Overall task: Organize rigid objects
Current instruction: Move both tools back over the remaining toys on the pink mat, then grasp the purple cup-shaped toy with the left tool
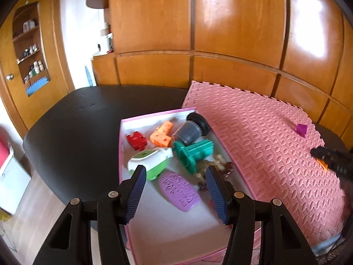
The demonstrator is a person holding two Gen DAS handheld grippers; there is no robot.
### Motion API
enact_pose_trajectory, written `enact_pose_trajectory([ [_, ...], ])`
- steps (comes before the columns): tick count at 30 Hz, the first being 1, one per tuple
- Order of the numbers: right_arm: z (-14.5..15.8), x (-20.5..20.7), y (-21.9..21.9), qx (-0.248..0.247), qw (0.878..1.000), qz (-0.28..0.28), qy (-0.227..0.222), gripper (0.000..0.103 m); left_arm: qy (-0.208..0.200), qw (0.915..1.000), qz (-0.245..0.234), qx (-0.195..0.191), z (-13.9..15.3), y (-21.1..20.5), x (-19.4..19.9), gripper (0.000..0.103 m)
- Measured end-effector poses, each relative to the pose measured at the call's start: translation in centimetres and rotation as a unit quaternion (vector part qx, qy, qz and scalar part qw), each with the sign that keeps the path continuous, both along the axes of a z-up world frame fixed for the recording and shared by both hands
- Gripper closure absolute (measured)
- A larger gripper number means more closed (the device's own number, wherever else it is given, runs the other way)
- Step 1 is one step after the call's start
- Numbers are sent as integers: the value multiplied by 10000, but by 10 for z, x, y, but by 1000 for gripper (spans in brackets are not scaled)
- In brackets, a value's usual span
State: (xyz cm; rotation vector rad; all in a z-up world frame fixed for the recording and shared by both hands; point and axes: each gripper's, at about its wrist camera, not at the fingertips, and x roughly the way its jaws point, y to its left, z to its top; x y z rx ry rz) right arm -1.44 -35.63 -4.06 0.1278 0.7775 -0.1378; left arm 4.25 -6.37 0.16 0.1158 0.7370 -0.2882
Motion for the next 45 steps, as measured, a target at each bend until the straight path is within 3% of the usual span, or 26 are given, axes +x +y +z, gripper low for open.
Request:
enact_pose_trajectory([
  [7,-11,-16,-97,-146,9909,-1341,-9,68,-55,9991,-385,145,8,-40,0,43],
  [12,-28,-37,-157,627,9675,-2451,62,68,26,9970,-742,229,9,-78,5,41],
  [17,-25,-52,-181,1212,9498,-2877,-191,68,199,9920,-1243,134,11,-131,8,41],
  [26,-22,-63,-191,1600,9376,-3061,-401,68,777,9767,-1993,-159,1,-232,19,41],
  [31,-24,-66,-195,1830,9318,-3110,-398,68,842,9697,-2284,-200,-4,-282,23,41],
  [34,-25,-67,-198,1957,9291,-3112,-399,68,977,9662,-2373,-246,-13,-311,33,25],
  [36,-25,-67,-199,2046,9274,-3104,-417,68,1031,9648,-2397,-333,-20,-330,41,21],
  [45,-25,-66,-201,2233,9253,-3035,-441,66,909,9547,-2832,-123,-48,-394,66,21],
])
